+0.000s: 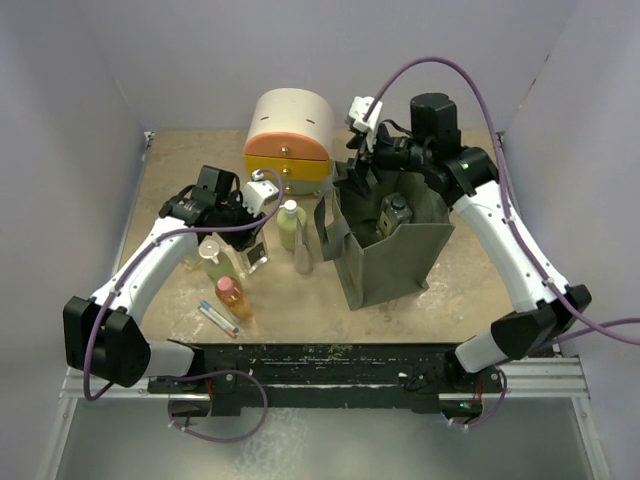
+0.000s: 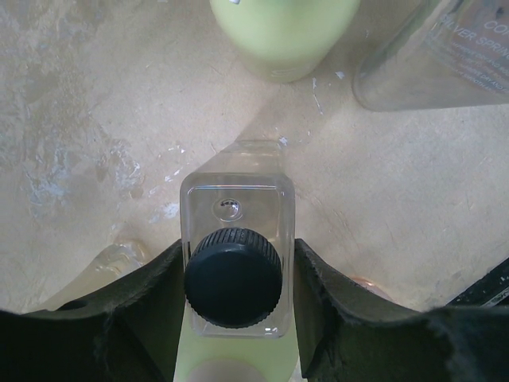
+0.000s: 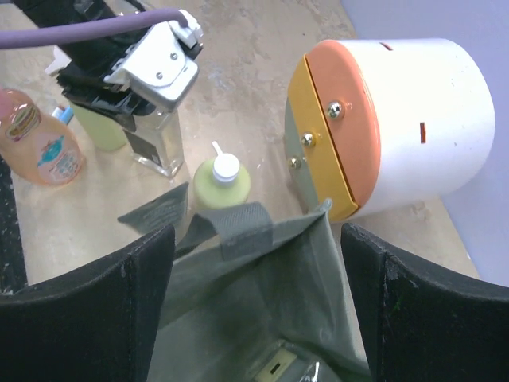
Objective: Place the personal care products into the canvas bag
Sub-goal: Move the care product at the center of the board, then pick up the care product from the center of the board.
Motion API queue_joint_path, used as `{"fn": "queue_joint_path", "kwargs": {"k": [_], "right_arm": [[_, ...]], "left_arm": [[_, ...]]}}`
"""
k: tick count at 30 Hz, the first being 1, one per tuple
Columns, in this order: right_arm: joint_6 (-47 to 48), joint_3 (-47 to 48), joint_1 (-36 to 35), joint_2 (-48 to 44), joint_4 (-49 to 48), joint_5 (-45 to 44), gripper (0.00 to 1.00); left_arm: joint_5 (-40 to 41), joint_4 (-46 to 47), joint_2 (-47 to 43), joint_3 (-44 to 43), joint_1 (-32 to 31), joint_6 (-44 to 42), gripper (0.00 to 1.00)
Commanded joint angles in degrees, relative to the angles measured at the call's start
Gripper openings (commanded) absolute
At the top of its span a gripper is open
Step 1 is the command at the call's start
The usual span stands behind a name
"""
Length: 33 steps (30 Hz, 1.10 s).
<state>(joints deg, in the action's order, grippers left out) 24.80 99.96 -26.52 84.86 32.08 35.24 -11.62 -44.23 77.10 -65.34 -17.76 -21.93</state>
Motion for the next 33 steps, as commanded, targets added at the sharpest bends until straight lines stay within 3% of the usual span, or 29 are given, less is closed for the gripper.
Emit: {"fn": "queue_joint_path", "kwargs": {"k": [1, 6, 20, 23, 33], "right_arm": [[-1.8, 4.47, -1.74, 3.53, -4.68, -0.86, 0.86], [-2.55, 5.72, -3.15, 6.86, -6.71, -2.42, 0.86], [-4.95, 9.4, -4.34, 12.53, -9.07, -3.76, 0.86], [-3.66, 12.0, -5.78, 14.67, -7.04, -5.43, 0.86], [3.05, 20.82, -10.82, 23.45, 2.17, -14.91, 0.86]], "left_arm": [[-1.06, 1.08, -1.17, 2.06, 0.01, -1.27, 0.5], [-1.65, 1.28, -2.65, 2.73, 0.05, -1.25, 0.66], [-2.93, -1.29, -11.11, -0.98, 1.25, 0.59, 0.96], [-3.4, -1.14, -13.65, -1.67, 3.97, 1.47, 1.0], [0.88, -0.42, -19.7, -4.22, 14.79, 6.84, 0.99]]}}
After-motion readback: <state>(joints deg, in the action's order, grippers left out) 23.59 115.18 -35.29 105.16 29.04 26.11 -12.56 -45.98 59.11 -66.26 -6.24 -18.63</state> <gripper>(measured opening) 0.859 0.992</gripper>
